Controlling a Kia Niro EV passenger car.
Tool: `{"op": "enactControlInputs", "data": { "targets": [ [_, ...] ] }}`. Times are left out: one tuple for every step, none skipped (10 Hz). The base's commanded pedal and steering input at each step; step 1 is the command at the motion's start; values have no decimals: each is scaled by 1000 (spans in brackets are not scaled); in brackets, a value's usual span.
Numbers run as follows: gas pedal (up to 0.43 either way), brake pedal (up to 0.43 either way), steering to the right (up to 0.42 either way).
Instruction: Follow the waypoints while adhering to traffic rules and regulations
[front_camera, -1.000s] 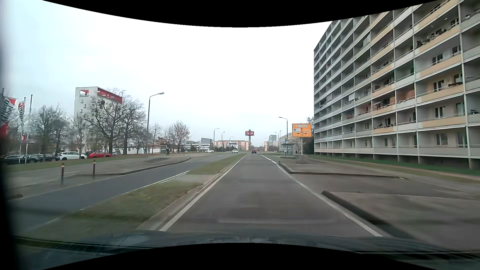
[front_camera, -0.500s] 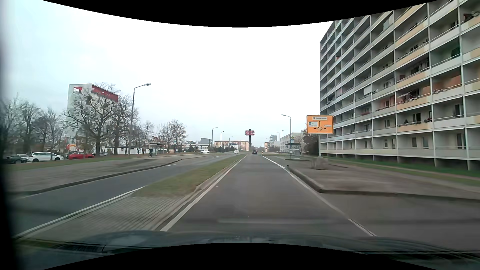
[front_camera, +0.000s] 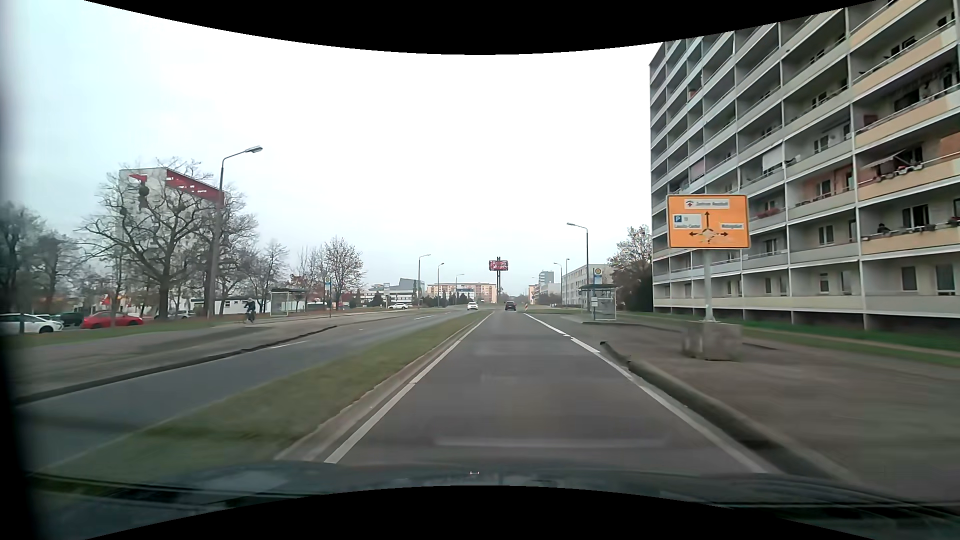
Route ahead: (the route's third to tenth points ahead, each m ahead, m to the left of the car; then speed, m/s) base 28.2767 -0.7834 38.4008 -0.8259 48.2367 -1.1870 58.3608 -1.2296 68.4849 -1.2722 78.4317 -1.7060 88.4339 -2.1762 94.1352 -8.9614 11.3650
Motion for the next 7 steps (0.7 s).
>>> {"op": "enactControlInputs", "data": {
  "targets": [
    [110, 0, 1],
    [110, 0, 1],
    [110, 0, 3],
    [110, 0, 3],
    [110, 0, 2],
    [130, 0, -3],
    [150, 0, -5]
  ]
}}
